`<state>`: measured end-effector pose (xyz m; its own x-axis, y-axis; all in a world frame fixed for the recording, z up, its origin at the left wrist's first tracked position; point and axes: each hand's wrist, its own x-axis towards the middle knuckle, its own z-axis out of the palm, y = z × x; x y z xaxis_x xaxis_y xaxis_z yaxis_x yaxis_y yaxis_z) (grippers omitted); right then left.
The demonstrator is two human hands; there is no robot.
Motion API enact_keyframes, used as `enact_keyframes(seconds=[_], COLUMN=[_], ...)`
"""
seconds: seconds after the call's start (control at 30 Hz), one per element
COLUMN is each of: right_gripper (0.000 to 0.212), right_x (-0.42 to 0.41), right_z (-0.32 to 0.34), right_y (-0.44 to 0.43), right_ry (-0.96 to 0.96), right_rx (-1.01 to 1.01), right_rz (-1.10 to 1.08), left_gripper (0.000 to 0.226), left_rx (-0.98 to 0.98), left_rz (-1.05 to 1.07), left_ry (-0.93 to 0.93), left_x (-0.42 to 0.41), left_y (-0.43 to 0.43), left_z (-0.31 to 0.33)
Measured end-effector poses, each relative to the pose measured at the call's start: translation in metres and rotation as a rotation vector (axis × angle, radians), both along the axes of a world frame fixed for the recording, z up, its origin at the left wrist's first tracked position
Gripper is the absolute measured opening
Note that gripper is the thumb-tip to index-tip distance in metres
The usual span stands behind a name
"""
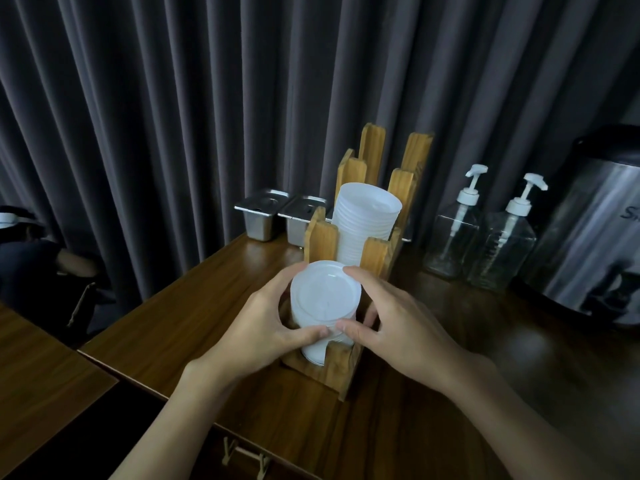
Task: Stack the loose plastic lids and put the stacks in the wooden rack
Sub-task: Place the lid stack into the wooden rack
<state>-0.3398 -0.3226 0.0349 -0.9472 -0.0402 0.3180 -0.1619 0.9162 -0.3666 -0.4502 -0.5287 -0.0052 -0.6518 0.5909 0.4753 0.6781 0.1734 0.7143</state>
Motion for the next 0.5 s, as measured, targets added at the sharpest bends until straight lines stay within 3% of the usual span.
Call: enact_keyframes(seconds=[0.5], right_gripper=[0.070], right_x=[-0.0016], right_z=[-0.0031], right_y=[-0.0006], right_ry=[-0.009], right_rx=[-0.022], right_rz=[0.006], left_gripper=[0.087], left_rx=[0.002], left_rz=[0.023], left_ry=[0.019], left_x=[0.0008], left_y=[-0.0017], left_z=[-0.0015])
